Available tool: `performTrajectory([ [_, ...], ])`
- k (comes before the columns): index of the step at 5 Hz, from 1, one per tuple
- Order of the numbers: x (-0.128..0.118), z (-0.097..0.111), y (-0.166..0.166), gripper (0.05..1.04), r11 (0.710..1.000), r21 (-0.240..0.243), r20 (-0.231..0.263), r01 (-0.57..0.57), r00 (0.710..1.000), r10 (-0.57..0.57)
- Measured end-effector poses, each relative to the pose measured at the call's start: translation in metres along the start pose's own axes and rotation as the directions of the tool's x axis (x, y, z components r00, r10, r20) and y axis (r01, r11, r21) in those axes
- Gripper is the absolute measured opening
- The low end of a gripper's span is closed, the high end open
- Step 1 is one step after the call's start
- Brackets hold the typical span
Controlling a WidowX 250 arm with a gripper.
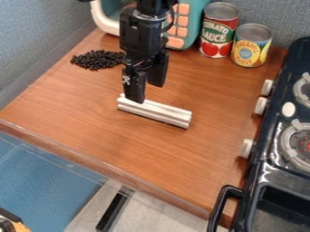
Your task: Sweep into pile
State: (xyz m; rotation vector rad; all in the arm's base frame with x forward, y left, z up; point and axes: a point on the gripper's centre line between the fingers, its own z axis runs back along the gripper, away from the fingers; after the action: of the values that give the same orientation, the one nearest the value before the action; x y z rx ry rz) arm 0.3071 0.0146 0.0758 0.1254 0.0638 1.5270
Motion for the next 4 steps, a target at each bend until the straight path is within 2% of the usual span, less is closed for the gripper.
performTrajectory([
  [1, 0.0, -0.009, 0.001, 1.001, 1.0, 0.028, -0.002, -0.003, 1.0, 0.003],
  [2, 0.004, -0.013, -0.006, 1.001, 1.0, -0.02, 0.028, 0.005, 1.0, -0.005],
  [3, 0.003, -0.009, -0.012, 1.001, 0.995, -0.091, 0.08, 0.028, 0.997, -0.02],
  [4, 0.007, -0.007, -0.022, 1.001, 0.988, -0.15, 0.111, 0.018, 0.994, -0.001],
])
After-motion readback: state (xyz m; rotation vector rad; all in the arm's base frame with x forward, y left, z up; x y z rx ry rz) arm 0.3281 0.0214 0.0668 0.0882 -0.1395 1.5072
